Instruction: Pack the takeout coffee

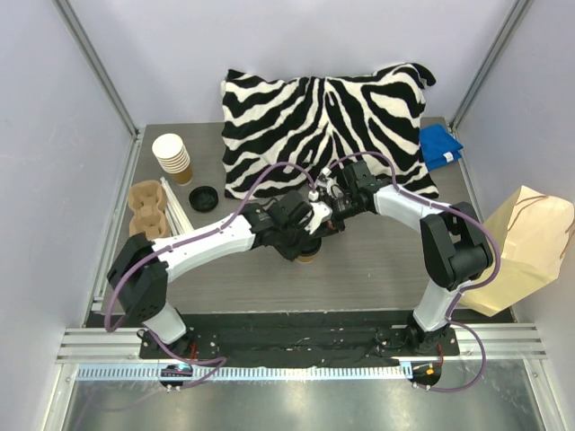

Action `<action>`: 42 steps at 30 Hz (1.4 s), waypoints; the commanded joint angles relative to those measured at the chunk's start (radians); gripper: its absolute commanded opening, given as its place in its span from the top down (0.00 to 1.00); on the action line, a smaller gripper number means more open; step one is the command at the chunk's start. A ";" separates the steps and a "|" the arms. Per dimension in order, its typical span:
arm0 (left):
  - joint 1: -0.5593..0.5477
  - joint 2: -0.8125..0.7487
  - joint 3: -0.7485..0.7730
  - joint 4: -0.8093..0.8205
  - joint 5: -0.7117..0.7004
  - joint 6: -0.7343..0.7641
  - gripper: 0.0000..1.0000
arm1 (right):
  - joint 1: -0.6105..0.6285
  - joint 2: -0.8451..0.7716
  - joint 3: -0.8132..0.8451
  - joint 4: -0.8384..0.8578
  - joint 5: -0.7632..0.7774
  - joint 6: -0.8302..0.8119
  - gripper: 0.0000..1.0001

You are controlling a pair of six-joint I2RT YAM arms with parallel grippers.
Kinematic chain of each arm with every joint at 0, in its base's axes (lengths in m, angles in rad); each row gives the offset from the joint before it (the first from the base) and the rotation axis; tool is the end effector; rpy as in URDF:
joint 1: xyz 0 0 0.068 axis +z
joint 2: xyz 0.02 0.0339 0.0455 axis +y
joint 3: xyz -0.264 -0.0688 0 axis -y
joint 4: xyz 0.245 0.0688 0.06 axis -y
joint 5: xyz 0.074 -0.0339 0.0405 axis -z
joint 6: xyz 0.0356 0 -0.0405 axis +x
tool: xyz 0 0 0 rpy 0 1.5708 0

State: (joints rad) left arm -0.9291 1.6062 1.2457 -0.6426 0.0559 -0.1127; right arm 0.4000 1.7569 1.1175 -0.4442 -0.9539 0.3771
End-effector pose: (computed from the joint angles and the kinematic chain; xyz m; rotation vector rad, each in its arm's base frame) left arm 0.2011 -0.2725 0.2547 1.0681 2.4153 -0.4474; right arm 0.3070 0.1613 0.1913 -0.3719 2.6548 1.5219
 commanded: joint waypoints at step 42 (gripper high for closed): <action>0.107 -0.026 0.165 -0.034 0.108 0.010 0.75 | 0.008 -0.030 0.114 0.022 -0.072 0.026 0.96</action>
State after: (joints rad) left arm -0.8593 1.5951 1.2804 -0.6239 0.1078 -0.0734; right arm 0.4038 1.7741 1.1591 -0.4614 -0.9726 0.3729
